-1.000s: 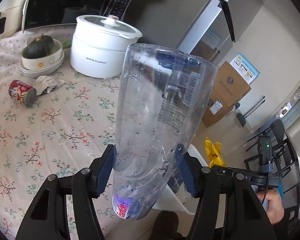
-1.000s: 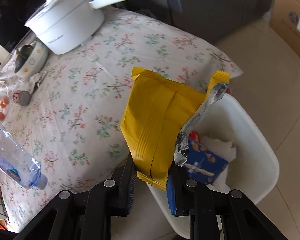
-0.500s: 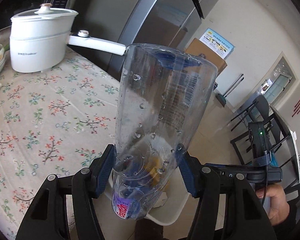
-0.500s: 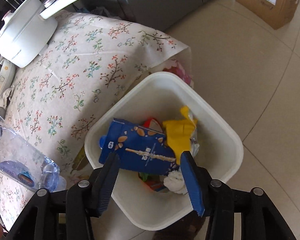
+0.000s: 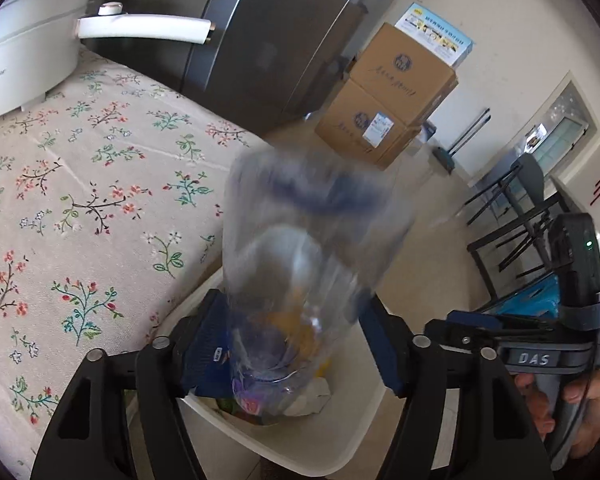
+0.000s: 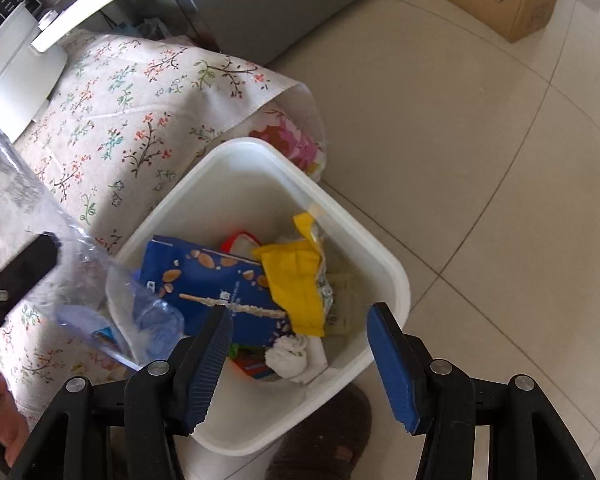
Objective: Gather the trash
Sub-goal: 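Carry the bottle and yellow wrapper over the white bin and release both, then move both grippers back over the table toward the red can, then grasp the red cartoon-printed can with the left gripper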
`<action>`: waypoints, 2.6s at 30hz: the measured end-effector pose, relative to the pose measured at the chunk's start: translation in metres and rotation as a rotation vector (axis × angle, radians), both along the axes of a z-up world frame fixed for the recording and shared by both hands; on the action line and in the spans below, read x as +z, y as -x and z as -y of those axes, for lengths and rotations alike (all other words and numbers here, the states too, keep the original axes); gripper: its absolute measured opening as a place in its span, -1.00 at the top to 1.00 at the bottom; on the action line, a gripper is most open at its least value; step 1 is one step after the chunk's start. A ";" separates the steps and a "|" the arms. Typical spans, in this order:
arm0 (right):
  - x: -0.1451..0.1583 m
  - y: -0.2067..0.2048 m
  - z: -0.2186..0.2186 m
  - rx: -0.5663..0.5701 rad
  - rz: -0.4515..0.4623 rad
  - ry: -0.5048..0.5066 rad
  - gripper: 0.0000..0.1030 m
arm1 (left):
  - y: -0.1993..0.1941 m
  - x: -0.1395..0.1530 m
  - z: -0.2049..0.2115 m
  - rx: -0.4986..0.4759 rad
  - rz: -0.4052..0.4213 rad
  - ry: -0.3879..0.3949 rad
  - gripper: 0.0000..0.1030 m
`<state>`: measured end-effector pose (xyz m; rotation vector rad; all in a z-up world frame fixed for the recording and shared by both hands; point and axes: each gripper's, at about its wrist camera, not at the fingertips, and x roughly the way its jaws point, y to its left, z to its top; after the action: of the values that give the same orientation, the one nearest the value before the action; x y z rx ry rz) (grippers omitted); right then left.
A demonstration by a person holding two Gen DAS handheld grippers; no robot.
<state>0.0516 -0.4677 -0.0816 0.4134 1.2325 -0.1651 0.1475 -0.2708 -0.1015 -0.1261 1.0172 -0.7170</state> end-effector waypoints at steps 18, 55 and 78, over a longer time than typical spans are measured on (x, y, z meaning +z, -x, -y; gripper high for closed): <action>0.008 -0.004 -0.015 0.025 0.022 0.044 -0.40 | 0.002 0.022 -0.048 0.113 0.079 -0.151 -0.91; 0.037 -0.143 -0.288 0.373 0.178 0.052 -0.75 | -0.059 0.044 -0.403 0.685 0.016 -0.372 -1.00; 0.023 -0.177 -0.301 0.417 0.147 0.162 -0.75 | -0.216 -0.029 -0.443 0.948 -0.274 -0.235 -0.17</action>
<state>0.2283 -0.1664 -0.0591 0.0218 1.1250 0.1209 0.3632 0.1725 -0.1300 -0.4721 1.1417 0.2911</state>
